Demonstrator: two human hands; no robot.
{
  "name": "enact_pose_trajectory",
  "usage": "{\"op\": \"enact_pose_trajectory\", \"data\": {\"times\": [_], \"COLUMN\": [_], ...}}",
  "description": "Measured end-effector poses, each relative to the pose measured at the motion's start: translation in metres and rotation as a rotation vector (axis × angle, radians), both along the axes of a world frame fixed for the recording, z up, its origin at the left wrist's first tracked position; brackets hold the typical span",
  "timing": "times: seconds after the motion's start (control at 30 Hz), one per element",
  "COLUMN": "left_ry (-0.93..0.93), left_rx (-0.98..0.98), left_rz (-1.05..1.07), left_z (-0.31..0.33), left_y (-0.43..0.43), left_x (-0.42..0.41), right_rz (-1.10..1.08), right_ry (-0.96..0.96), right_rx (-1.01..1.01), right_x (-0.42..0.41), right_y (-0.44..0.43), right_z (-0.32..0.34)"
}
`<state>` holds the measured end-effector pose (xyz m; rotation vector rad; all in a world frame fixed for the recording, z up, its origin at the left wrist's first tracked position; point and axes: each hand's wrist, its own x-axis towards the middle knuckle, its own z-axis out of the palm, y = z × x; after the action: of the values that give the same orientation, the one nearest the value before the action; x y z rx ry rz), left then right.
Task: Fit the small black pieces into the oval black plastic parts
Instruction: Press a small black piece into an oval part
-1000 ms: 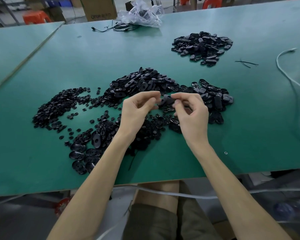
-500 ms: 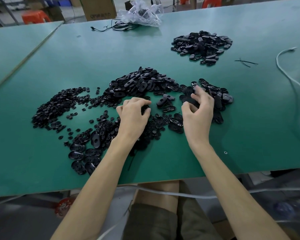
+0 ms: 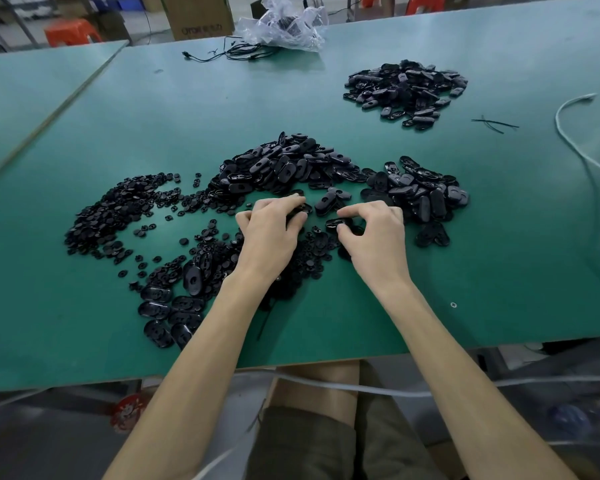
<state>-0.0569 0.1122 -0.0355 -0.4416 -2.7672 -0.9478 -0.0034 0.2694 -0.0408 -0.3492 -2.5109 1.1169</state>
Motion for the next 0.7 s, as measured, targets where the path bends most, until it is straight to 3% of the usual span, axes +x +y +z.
{"op": "enact_pose_trajectory", "data": {"times": [0.2,0.43,0.7], "left_ry": [0.110,0.079,0.084], "left_rx": [-0.004,-0.035,-0.098], "left_rz": [-0.029,-0.134,-0.157], "left_z": [0.0014,0.0003,-0.0037], "left_y": [-0.0011,0.0008,0.0026], "left_x": [0.0010,0.0008,-0.0012], "right_rz": [-0.005,-0.018,-0.037], "right_ry": [-0.006,0.015,0.127], "right_rx": [-0.008,-0.033,-0.223], "right_x": [-0.0006,-0.0014,0.0007], "right_y": [0.0012,0.0016,-0.0002], "right_z": [-0.0005,-0.0011,0.0034]}}
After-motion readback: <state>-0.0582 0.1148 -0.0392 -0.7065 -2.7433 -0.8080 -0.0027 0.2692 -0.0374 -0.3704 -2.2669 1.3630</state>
